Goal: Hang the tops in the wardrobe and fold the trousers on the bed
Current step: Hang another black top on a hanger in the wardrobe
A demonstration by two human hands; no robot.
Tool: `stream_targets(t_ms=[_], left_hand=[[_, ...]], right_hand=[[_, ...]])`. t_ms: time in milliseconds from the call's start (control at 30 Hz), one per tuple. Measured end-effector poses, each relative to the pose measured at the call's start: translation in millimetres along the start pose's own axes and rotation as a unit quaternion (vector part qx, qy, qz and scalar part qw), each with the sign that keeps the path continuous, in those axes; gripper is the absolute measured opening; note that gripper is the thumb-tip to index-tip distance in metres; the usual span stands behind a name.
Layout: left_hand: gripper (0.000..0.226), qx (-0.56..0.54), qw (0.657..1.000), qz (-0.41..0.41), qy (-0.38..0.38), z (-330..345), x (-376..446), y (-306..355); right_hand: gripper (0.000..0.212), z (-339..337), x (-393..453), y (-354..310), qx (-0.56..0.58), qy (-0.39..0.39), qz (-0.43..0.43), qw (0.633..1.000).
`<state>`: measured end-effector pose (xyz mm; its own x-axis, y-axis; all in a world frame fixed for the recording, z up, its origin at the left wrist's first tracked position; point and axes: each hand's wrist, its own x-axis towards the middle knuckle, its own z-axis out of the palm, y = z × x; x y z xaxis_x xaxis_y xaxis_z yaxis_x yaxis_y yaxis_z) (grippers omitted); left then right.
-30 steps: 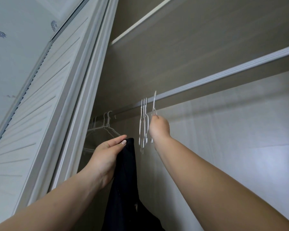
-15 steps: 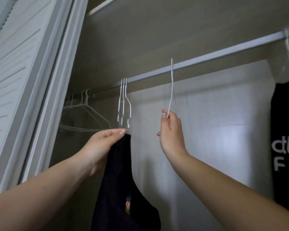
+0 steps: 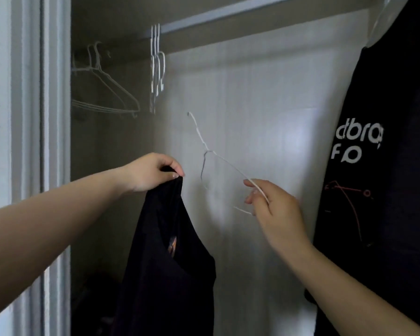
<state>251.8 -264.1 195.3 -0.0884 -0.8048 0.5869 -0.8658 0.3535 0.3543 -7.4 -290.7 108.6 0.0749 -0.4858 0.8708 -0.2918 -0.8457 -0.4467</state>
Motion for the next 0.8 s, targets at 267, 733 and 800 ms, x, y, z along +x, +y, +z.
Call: stream_targets(t_ms=[267, 733, 800], left_hand=[[0.034, 0.295, 0.950, -0.032, -0.095, 33, -52, -30], [0.034, 0.423, 0.874, -0.205, -0.122, 41, -105, -46], [0.031, 0.412, 0.879, -0.214, -0.109, 39, -106, -49]], right_hand=[[0.042, -38, -61, -7, 0.069, -0.005, 0.141, 0.988], [0.042, -82, -81, -36, 0.223, 0.120, 0.179, 0.951], [0.041, -81, -82, -39, 0.241, 0.119, 0.187, 0.945]])
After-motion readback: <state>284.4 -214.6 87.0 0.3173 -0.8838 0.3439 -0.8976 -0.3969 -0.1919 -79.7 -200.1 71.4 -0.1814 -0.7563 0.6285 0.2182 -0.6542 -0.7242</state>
